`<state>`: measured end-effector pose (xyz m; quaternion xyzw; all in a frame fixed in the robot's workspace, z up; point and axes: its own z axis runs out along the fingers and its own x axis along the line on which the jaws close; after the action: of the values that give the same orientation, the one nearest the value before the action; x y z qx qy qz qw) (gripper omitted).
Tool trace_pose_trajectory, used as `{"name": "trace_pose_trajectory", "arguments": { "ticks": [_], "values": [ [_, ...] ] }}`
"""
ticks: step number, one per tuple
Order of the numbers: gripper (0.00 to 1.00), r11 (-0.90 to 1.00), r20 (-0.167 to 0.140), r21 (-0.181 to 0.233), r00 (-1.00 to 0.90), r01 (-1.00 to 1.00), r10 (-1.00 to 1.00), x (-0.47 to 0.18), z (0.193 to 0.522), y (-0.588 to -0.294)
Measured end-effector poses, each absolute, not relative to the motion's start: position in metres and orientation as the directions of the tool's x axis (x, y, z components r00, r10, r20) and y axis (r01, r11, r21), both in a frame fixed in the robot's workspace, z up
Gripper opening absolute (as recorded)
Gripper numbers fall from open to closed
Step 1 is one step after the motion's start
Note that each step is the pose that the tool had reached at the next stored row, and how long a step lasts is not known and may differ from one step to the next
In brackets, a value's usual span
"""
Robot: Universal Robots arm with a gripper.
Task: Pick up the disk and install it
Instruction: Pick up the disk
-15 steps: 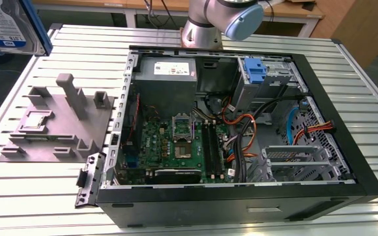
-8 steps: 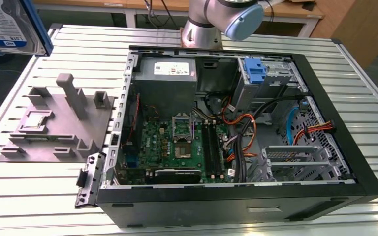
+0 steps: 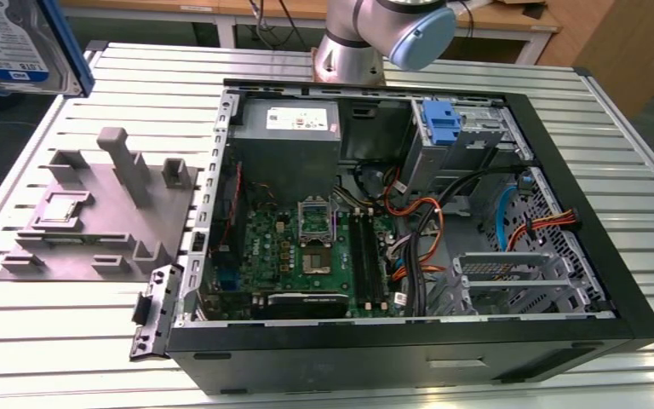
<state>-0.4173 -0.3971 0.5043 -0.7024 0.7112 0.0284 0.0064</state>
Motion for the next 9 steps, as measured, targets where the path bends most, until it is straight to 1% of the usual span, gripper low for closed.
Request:
{"name": "trace_pose_trajectory", "arguments": {
  "ticks": [9],
  "values": [
    [0.37, 0.012, -0.049, 0.031, -0.013, -0.999, -0.999, -0.4159, 0.5043, -0.3971]
  ]
}}
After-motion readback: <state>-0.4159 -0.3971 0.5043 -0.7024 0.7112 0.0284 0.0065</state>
